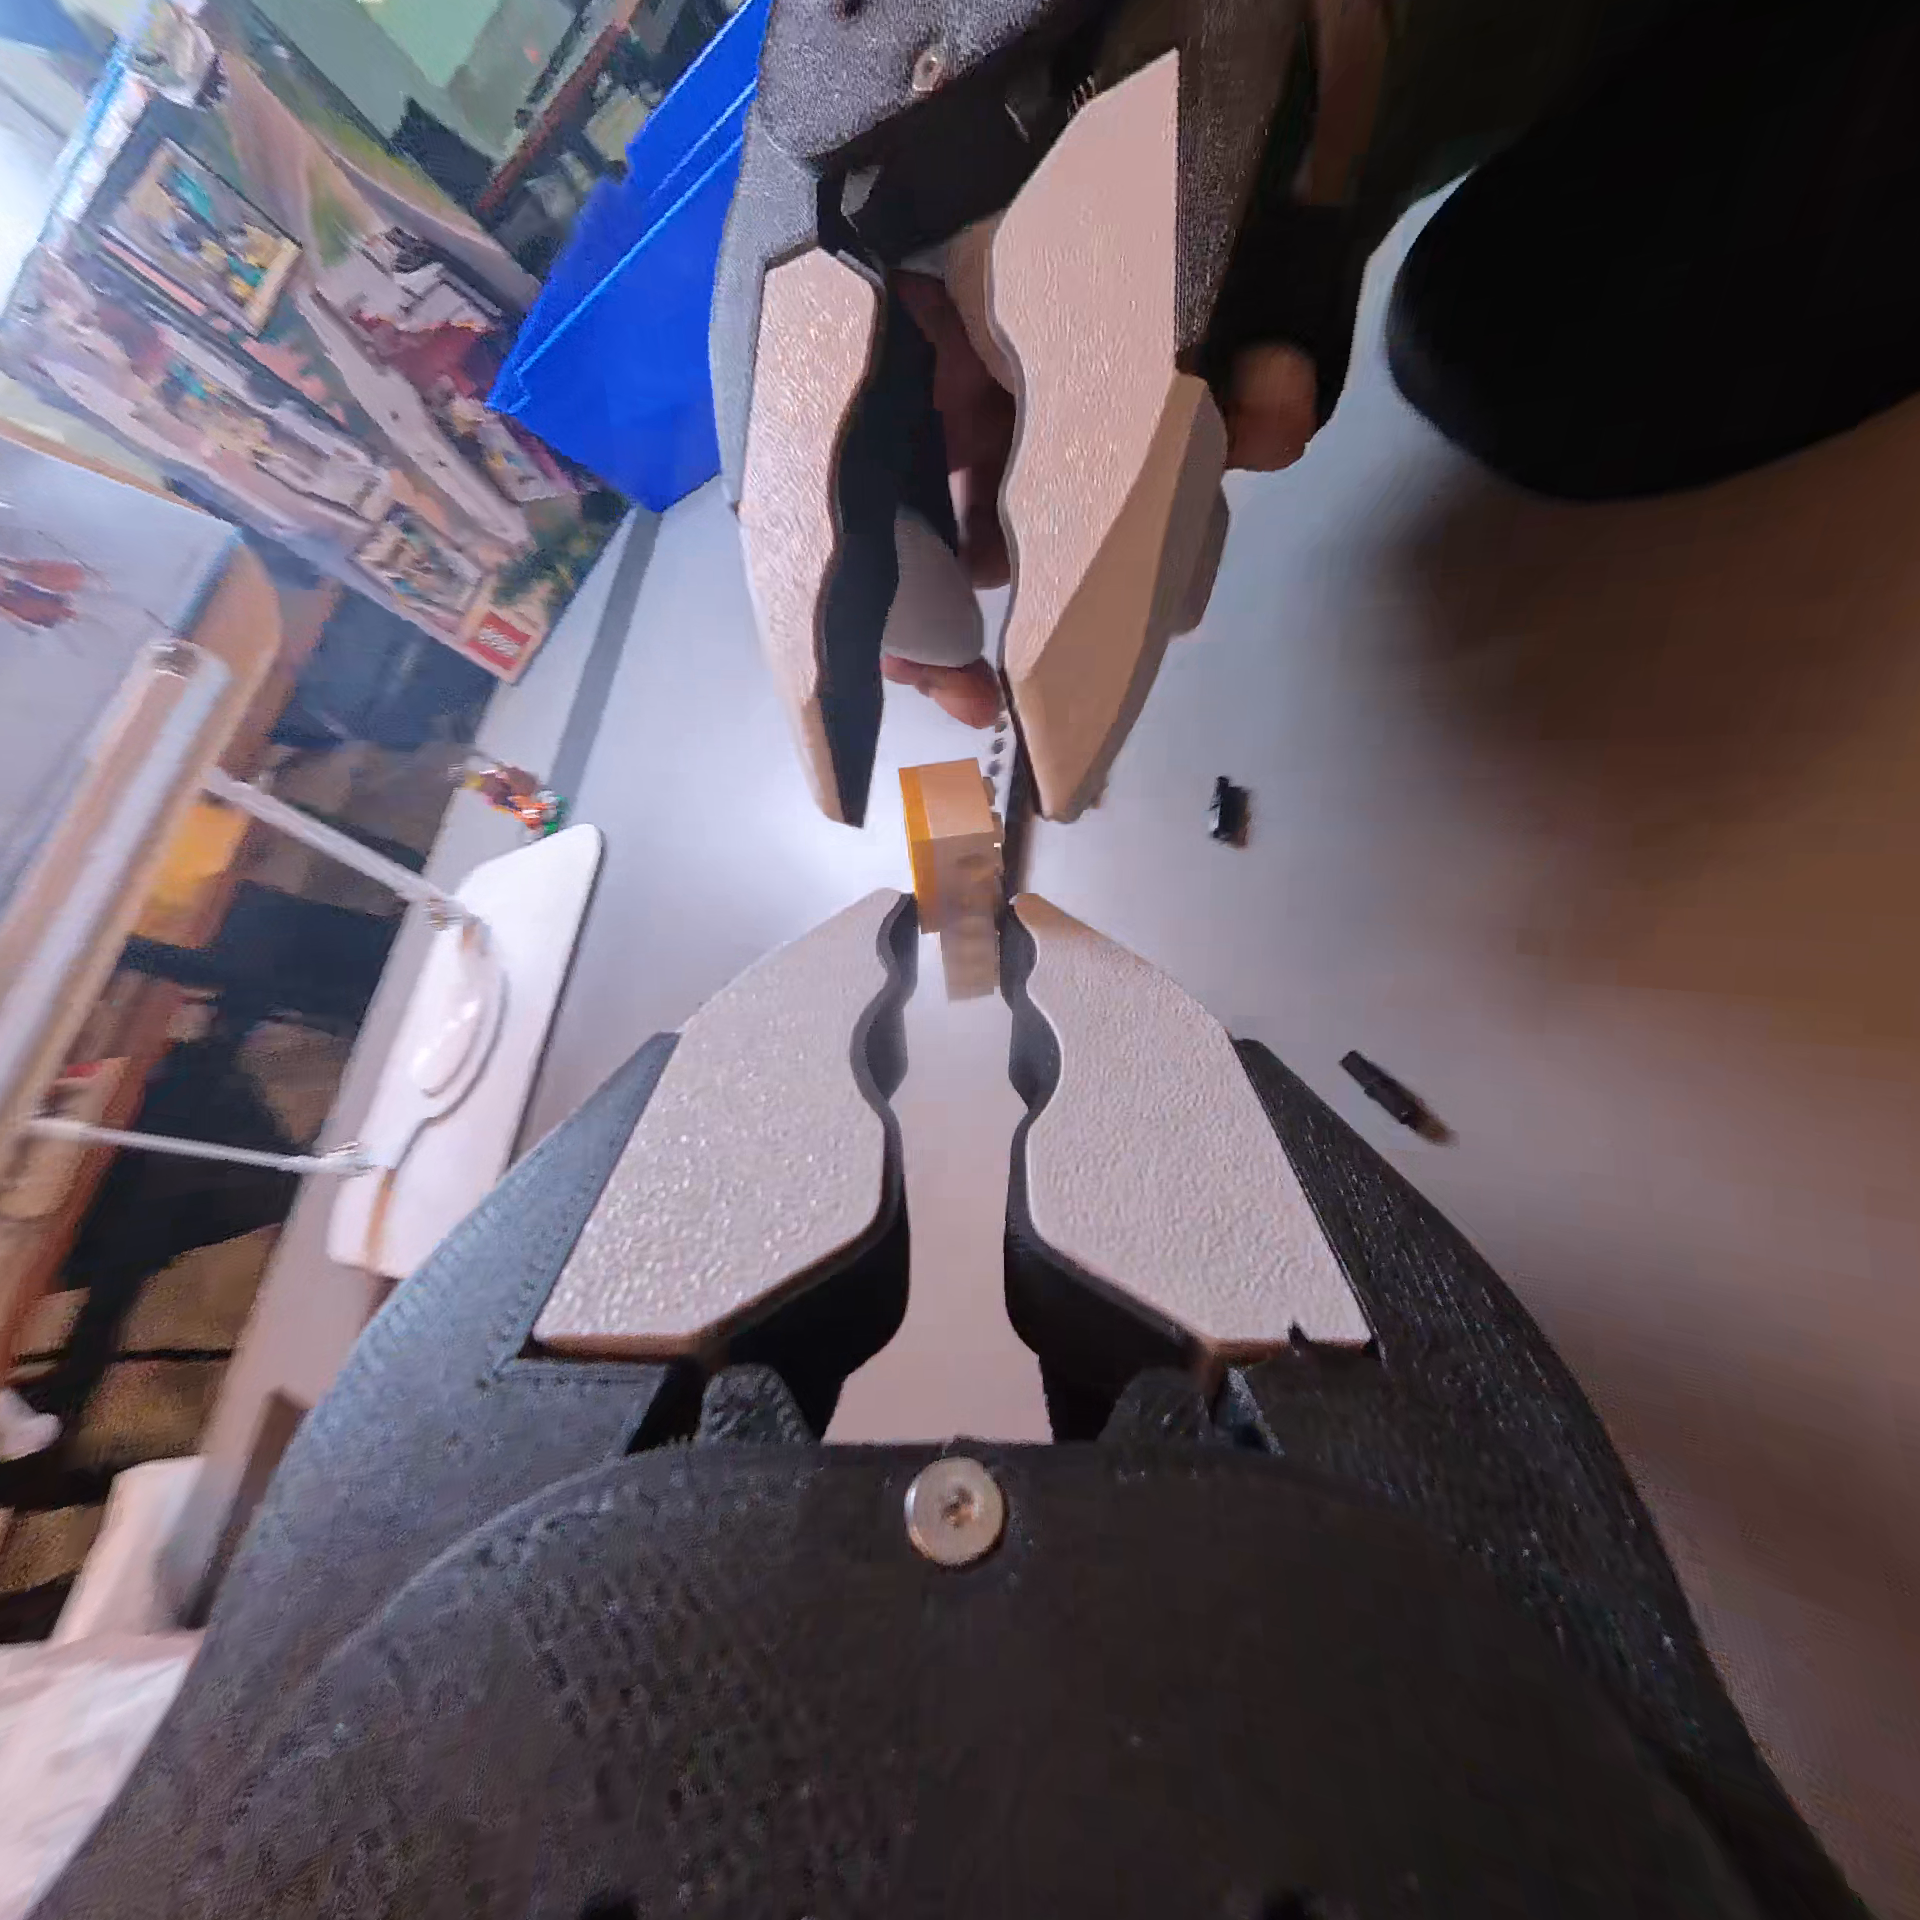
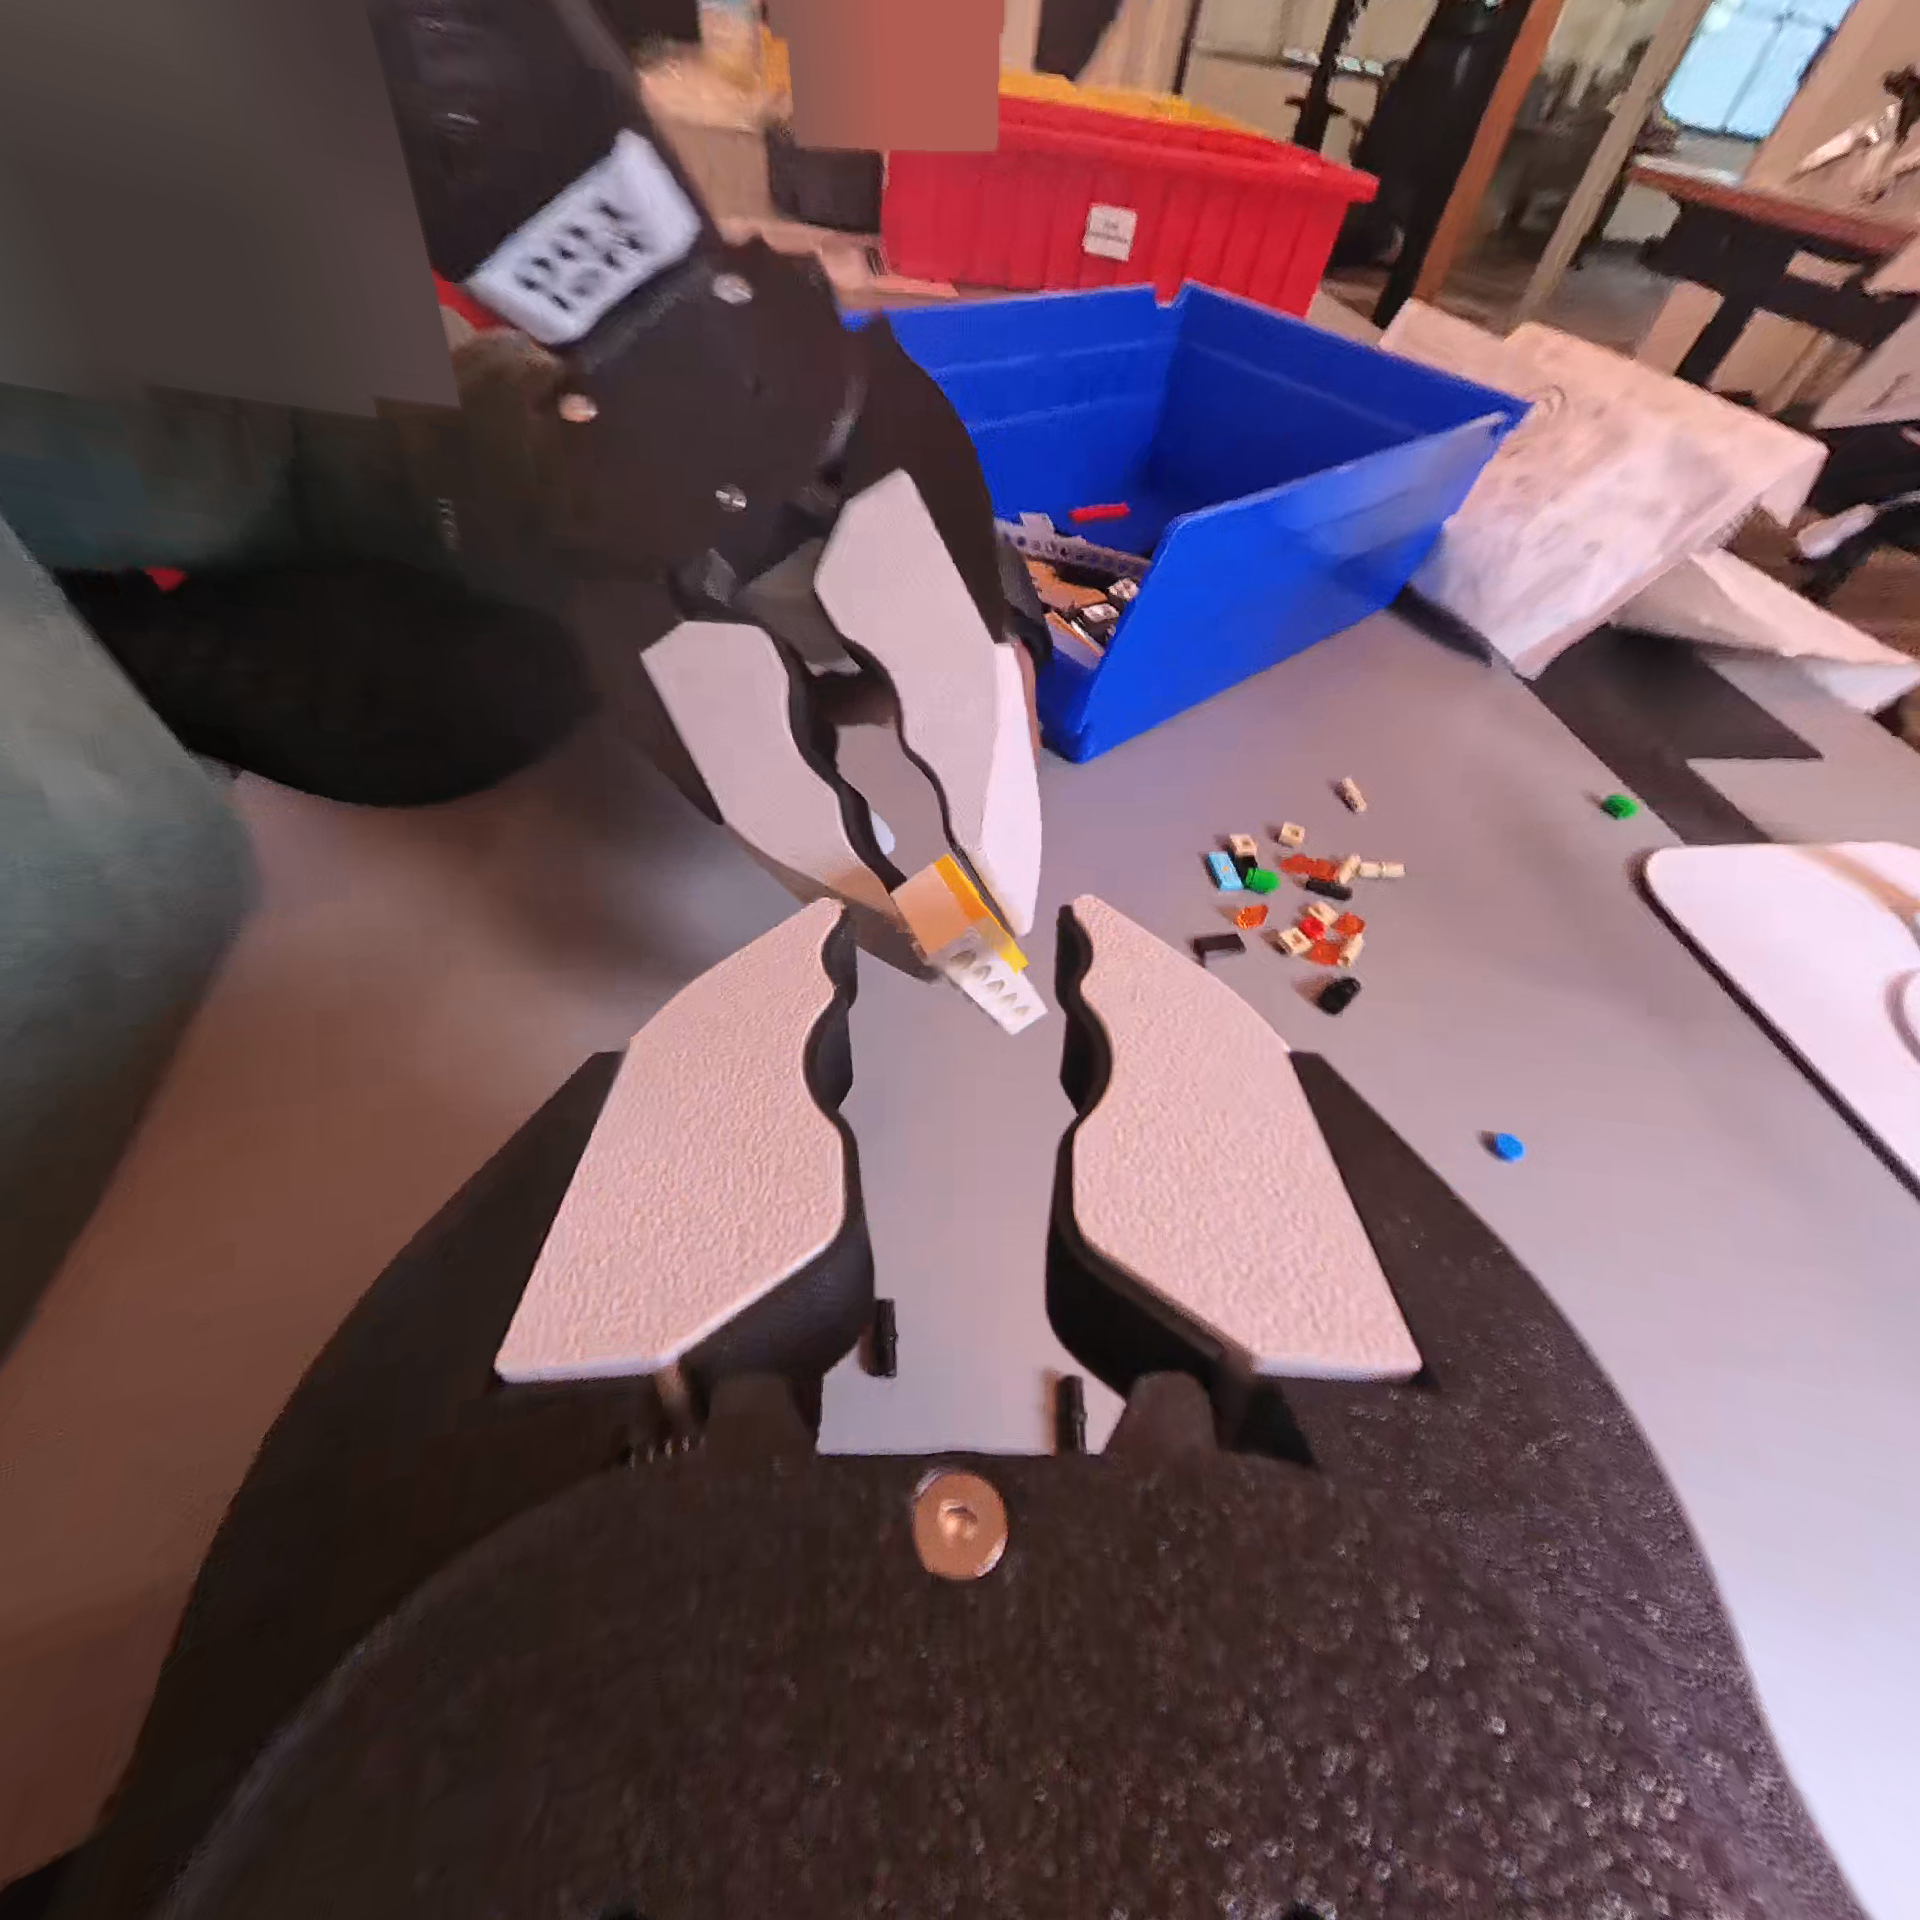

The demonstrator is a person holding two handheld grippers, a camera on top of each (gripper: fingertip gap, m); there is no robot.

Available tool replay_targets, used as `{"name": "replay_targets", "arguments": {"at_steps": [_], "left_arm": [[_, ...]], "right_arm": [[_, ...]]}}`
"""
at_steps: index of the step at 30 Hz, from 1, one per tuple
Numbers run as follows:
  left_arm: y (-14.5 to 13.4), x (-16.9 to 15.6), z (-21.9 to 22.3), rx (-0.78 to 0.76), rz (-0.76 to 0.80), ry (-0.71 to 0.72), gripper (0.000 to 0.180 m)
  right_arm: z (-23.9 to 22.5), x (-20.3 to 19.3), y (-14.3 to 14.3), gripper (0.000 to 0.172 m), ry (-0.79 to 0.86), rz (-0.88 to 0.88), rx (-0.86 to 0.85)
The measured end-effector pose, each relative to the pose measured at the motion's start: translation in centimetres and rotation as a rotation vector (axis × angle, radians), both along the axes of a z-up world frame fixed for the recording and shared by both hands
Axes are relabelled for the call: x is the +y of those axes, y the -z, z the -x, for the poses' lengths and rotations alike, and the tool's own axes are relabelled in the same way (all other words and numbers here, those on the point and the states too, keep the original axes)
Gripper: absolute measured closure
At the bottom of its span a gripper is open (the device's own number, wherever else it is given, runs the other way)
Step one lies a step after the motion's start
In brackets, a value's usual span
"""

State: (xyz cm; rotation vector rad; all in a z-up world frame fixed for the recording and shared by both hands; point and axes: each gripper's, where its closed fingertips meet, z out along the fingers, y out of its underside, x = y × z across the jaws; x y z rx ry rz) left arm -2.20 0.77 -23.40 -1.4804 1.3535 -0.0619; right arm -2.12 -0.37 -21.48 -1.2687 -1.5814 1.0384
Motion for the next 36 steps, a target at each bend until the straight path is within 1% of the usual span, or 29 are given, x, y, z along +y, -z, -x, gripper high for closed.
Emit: {"name": "replay_targets", "arguments": {"at_steps": [2, 4, 5, 6, 9, 11, 13, 15, 17, 19, 20, 23, 25, 26, 30, 31, 32, 33, 35, 36], "left_arm": [[-0.3, 0.9, 0.5, 0.089, -0.115, -0.076, 0.165], [-0.7, 1.5, 0.8, 0.155, -0.203, -0.138, 0.165], [-0.8, 1.7, 0.9, 0.180, -0.226, -0.161, 0.165], [-0.8, 1.9, 0.8, 0.196, -0.249, -0.179, 0.165], [-0.8, 2.4, 1.0, 0.214, -0.267, -0.223, 0.165], [-0.7, 2.3, 0.8, 0.175, -0.231, -0.196, 0.165], [-0.7, 1.8, 0.5, 0.092, -0.139, -0.130, 0.164], [-0.6, 0.8, 0.0, -0.058, 0.033, -0.050, 0.162], [-0.5, -0.2, -0.5, -0.185, 0.201, 0.023, 0.153], [-0.6, -1.3, -1.0, -0.253, 0.321, 0.102, 0.152], [-0.5, -1.4, -1.1, -0.262, 0.330, 0.116, 0.152], [0.5, -2.4, -1.8, -0.177, 0.311, 0.179, 0.163], [0.8, -2.5, -1.9, -0.129, 0.280, 0.183, 0.164], [0.6, -2.5, -1.9, -0.136, 0.267, 0.181, 0.164], [-1.8, -1.9, -1.6, -0.301, 0.263, 0.162, 0.164], [-2.3, -2.0, -1.6, -0.339, 0.274, 0.173, 0.164], [-2.6, -2.1, -1.7, -0.366, 0.284, 0.183, 0.164], [-2.7, -2.2, -1.9, -0.383, 0.291, 0.189, 0.164], [-2.9, -2.4, -2.0, -0.407, 0.303, 0.202, 0.164], [-3.0, -2.5, -2.0, -0.423, 0.315, 0.210, 0.164]], "right_arm": [[0.3, 0.8, 0.7, 0.135, 0.083, 0.033, -0.048], [0.7, 1.2, 0.8, 0.135, 0.142, 0.136, -0.063], [0.8, 1.5, 0.7, 0.136, 0.174, 0.170, -0.050], [0.9, 1.8, 0.5, 0.141, 0.202, 0.180, -0.035], [0.9, 2.4, 0.5, 0.148, 0.240, 0.147, -0.031], [0.7, 2.5, 0.4, 0.151, 0.226, 0.118, -0.026], [0.3, 2.2, 0.5, 0.153, 0.150, 0.076, -0.031], [-0.2, 1.5, 0.6, 0.153, 0.058, 0.004, -0.039], [-0.5, 0.7, 0.9, 0.154, -0.021, -0.071, -0.072], [-0.8, -0.2, 1.5, 0.154, -0.085, -0.150, -0.117], [-1.0, -0.7, 1.8, 0.154, -0.116, -0.179, -0.141], [-1.2, -1.5, 2.6, 0.154, -0.156, -0.234, -0.201], [-1.3, -1.7, 2.7, 0.154, -0.167, -0.213, -0.206], [-1.2, -1.6, 2.4, 0.154, -0.166, -0.187, -0.187], [-0.9, -0.8, 0.1, 0.152, -0.112, -0.074, -0.056], [-0.8, -0.6, 0.0, 0.145, -0.100, -0.074, -0.050], [-0.7, -0.7, 0.1, 0.142, -0.101, -0.072, -0.044], [-0.6, -1.0, -0.1, 0.142, -0.113, -0.063, -0.025], [-0.6, -1.4, -0.2, 0.153, -0.129, -0.077, 0.006], [-0.6, -1.5, -0.3, 0.155, -0.137, -0.083, 0.016]]}}
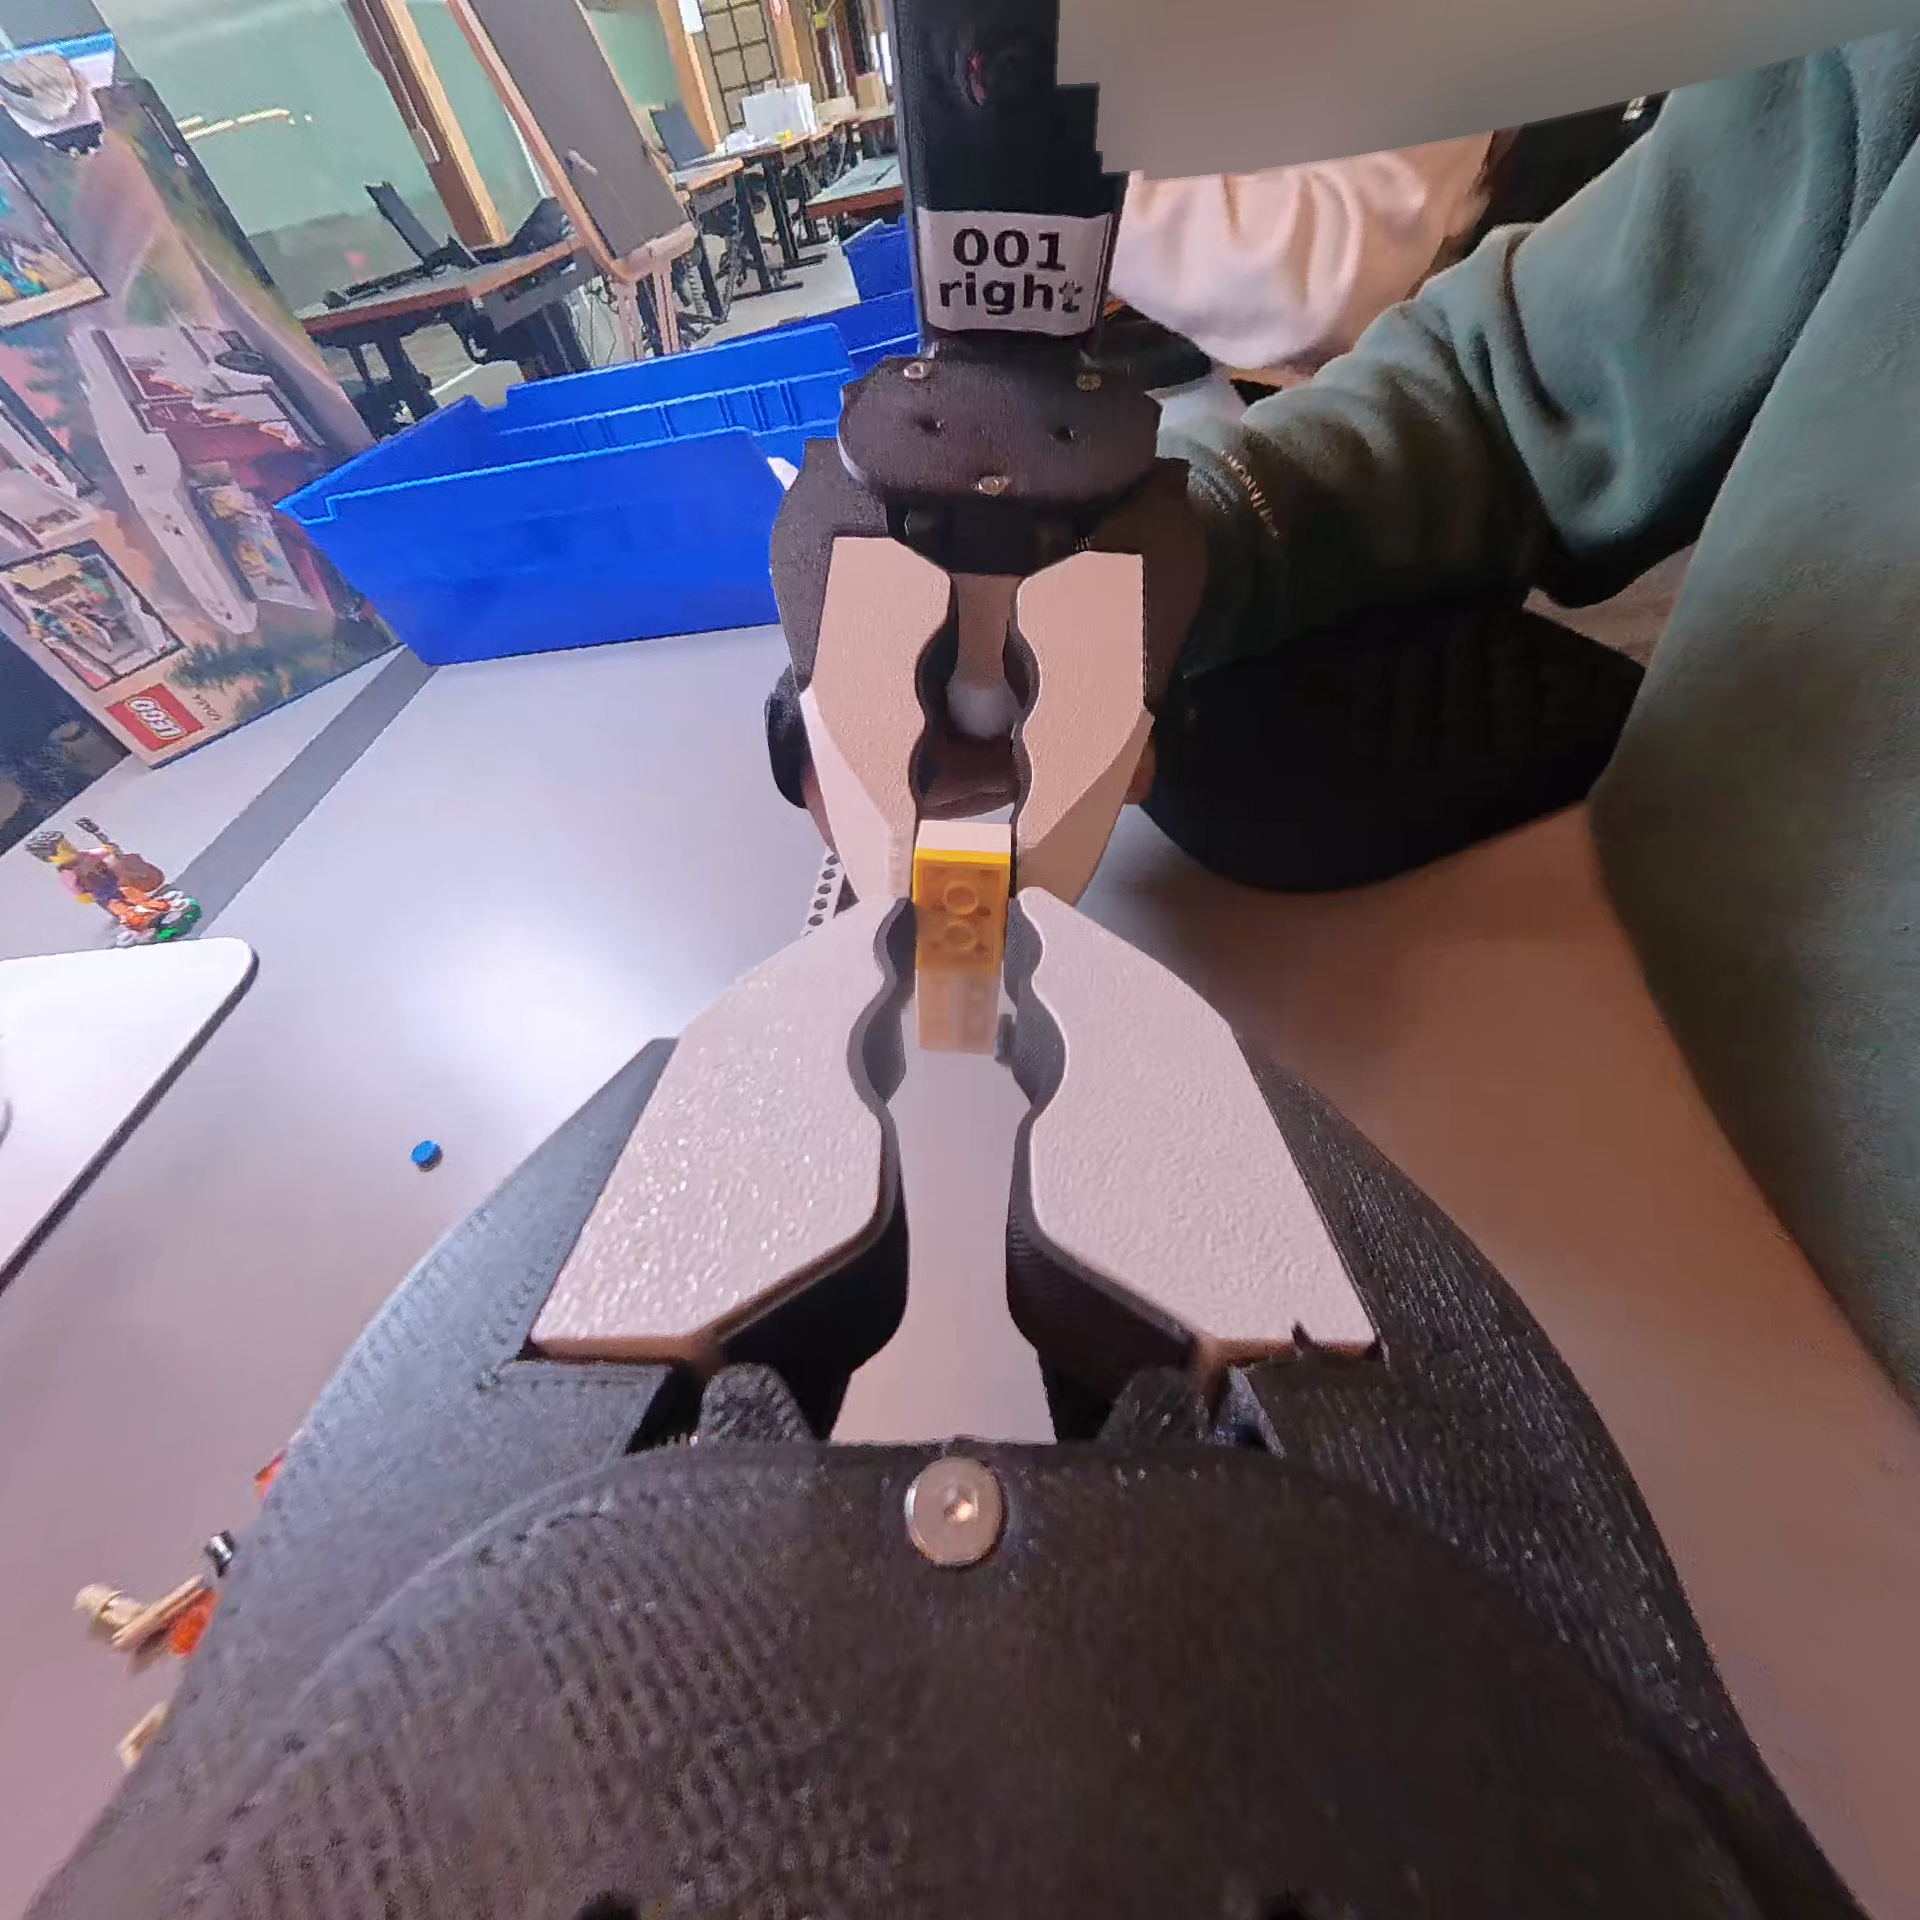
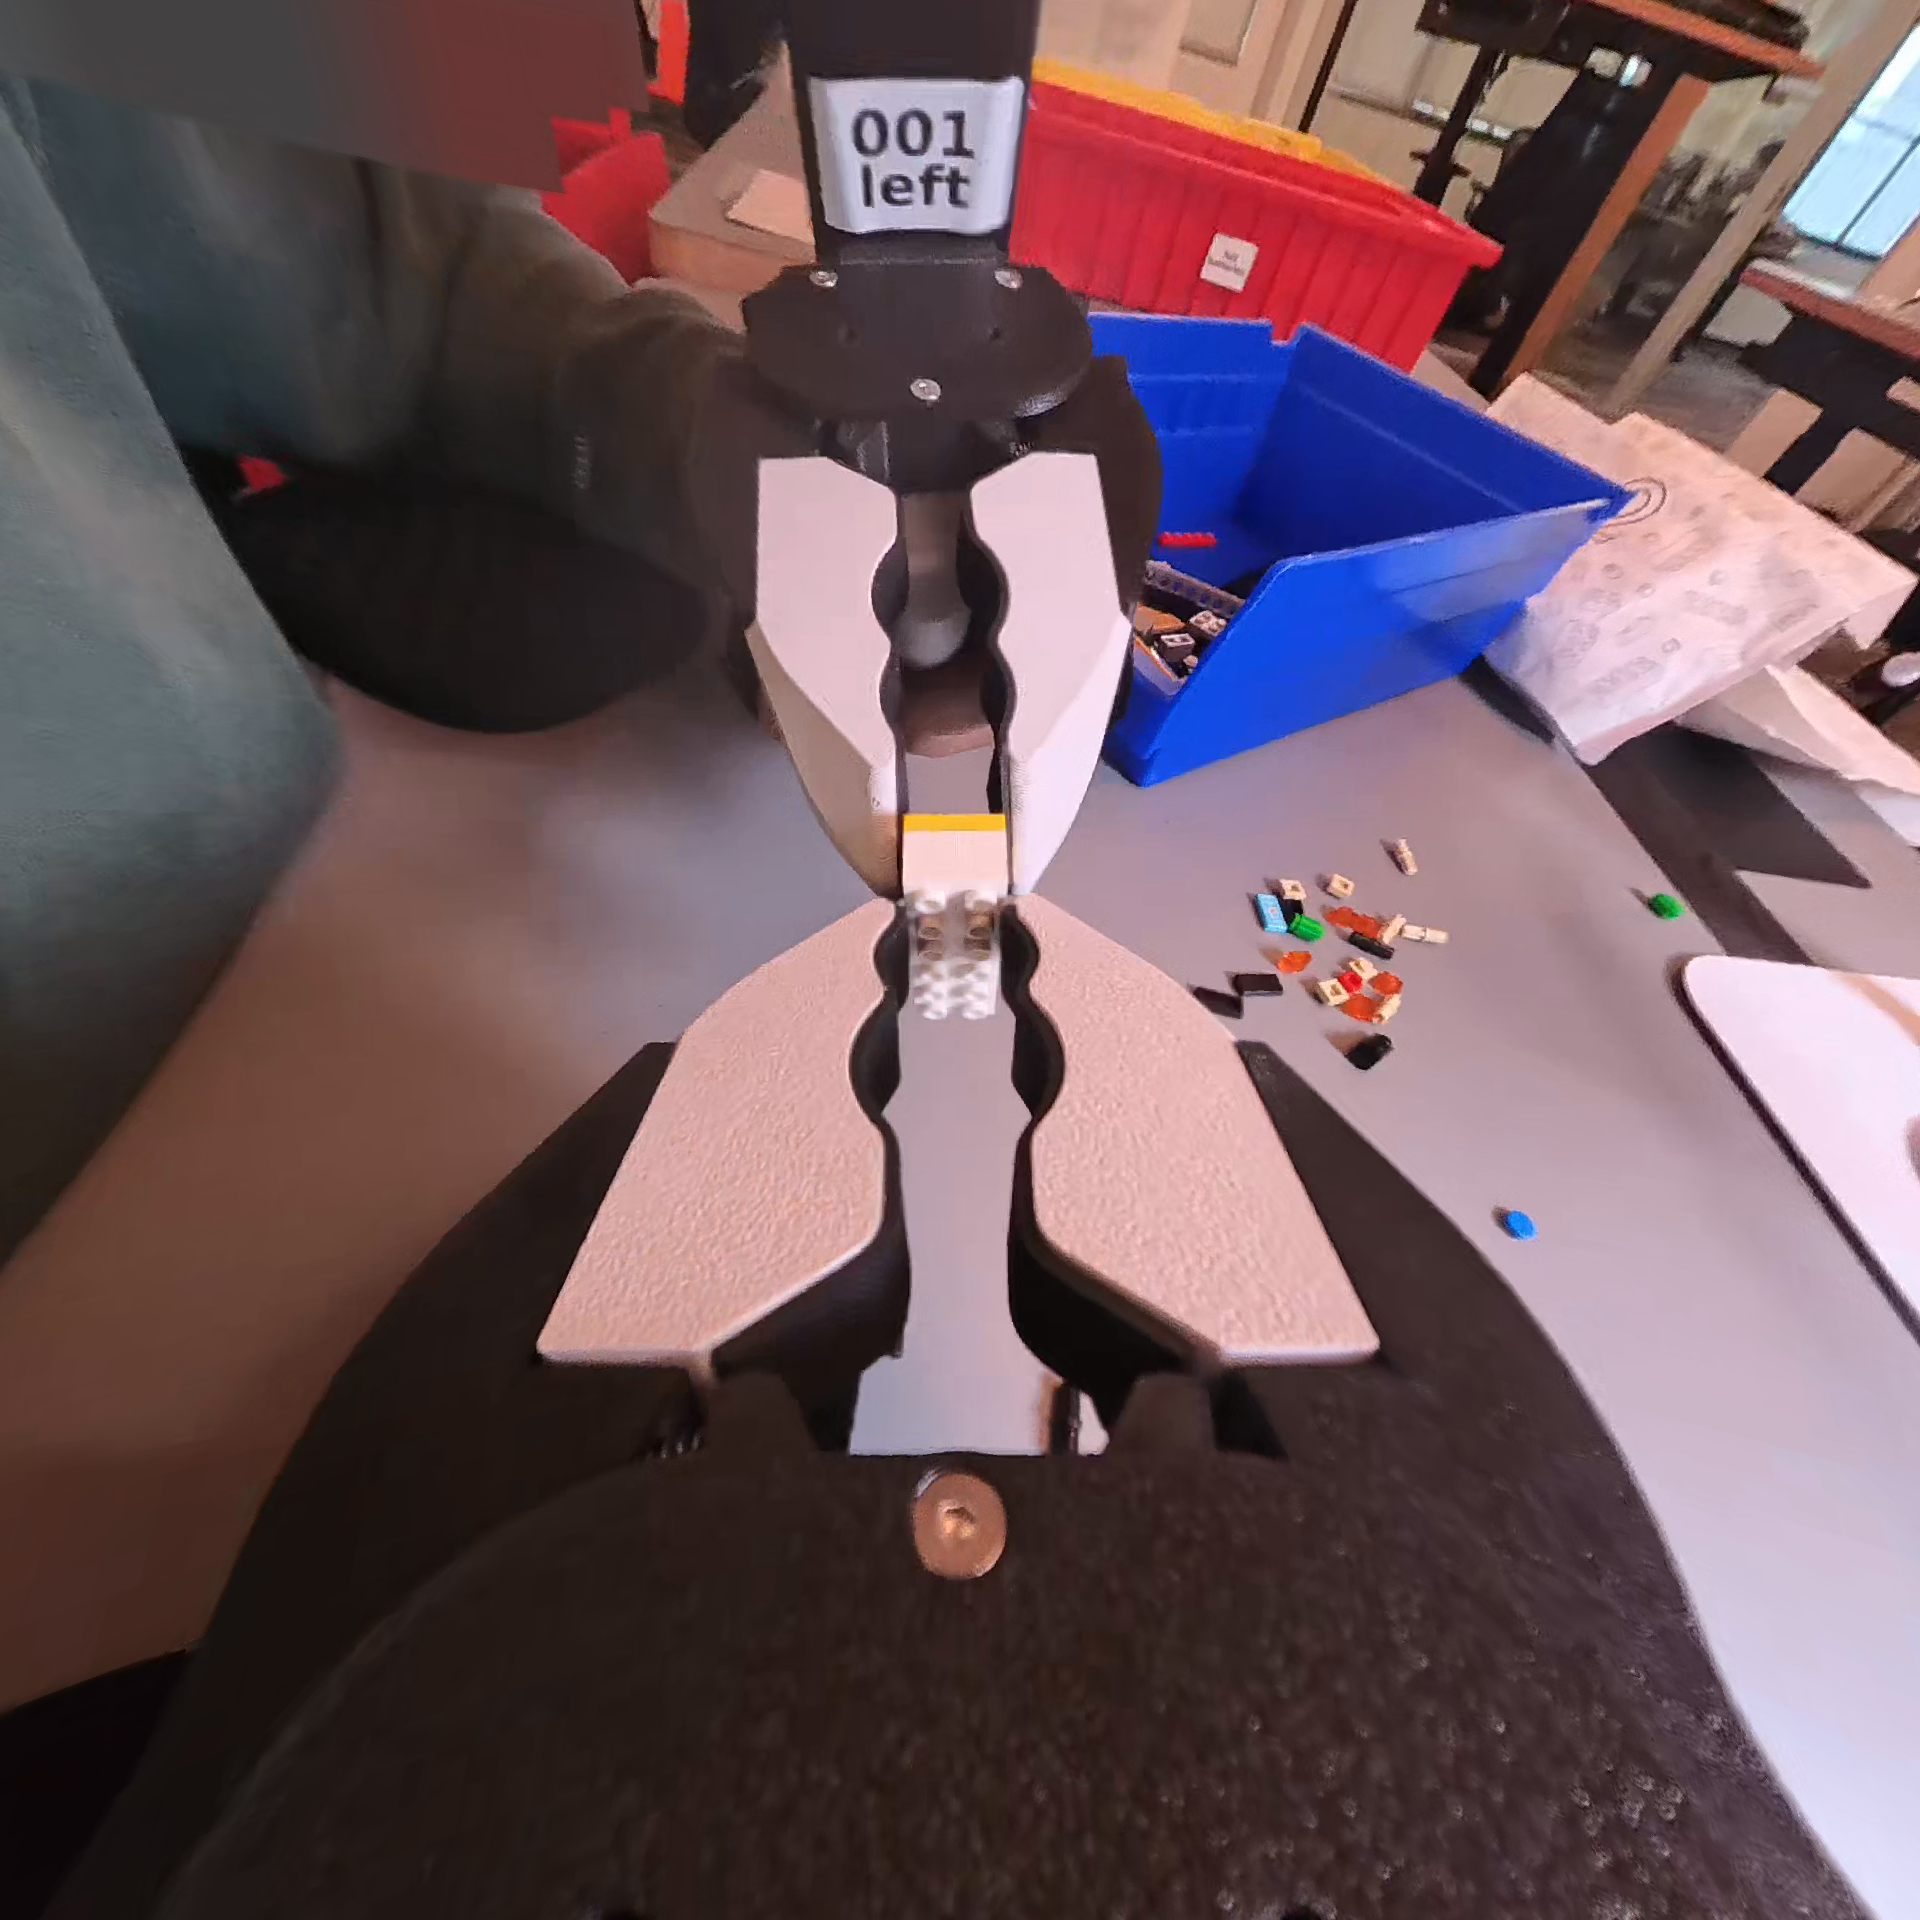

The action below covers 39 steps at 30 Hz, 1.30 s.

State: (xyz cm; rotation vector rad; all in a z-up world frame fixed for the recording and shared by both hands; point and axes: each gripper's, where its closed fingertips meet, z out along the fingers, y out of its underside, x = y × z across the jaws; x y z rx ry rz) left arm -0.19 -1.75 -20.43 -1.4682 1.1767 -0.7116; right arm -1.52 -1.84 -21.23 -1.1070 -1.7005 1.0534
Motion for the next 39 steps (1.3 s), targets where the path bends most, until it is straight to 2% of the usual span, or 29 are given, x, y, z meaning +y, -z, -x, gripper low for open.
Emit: {"name": "replay_targets", "arguments": {"at_steps": [10, 12, 13, 17, 22, 25, 28, 30, 34, 36, 37, 39], "left_arm": [[-1.3, -0.8, 0.1, -0.047, 0.039, 0.075, 0.164], [-4.6, 0.6, 3.9, -0.212, 0.060, -0.003, 0.164], [-5.4, 1.0, 5.6, -0.224, 0.047, -0.040, 0.164], [-5.2, 1.6, 5.9, -0.073, -0.051, -0.111, 0.164], [-6.5, 2.6, 8.1, -0.052, -0.092, -0.195, 0.164], [-6.1, 3.7, 10.3, 0.050, -0.107, -0.312, 0.164], [-4.6, 5.4, 15.2, 0.248, 0.000, -0.519, 0.164], [-5.0, 6.0, 18.5, 0.282, 0.004, -0.647, 0.164], [-3.9, 6.1, 24.1, 0.424, 0.075, -0.836, 0.164], [-2.5, 5.8, 26.1, 0.502, 0.147, -0.895, 0.164], [-1.9, 5.8, 26.9, 0.540, 0.168, -0.921, 0.162], [-1.0, 5.8, 27.8, 0.597, 0.181, -0.962, 0.139]], "right_arm": [[-1.0, -0.6, -1.2, 0.155, -0.084, 0.056, 0.004], [-2.8, 1.6, -1.3, 0.155, -0.024, 0.081, 0.014], [-3.8, 2.5, -2.0, 0.156, -0.001, 0.133, 0.053], [-4.0, 3.0, -2.8, 0.155, 0.024, 0.155, 0.086], [-4.0, 3.5, -2.0, 0.155, 0.051, 0.173, 0.067], [-3.8, 3.9, -1.8, 0.155, 0.080, 0.181, 0.058], [-3.7, 4.2, -1.5, 0.155, 0.104, 0.185, 0.043], [-3.6, 4.0, -1.5, 0.155, 0.101, 0.188, 0.039], [-3.3, 3.8, -1.1, 0.155, 0.102, 0.186, 0.023], [-3.1, 3.9, -0.8, 0.155, 0.116, 0.190, 0.011], [-3.0, 3.9, -0.7, 0.155, 0.121, 0.193, 0.010], [-2.7, 3.8, -0.5, 0.155, 0.121, 0.196, 0.011]]}}
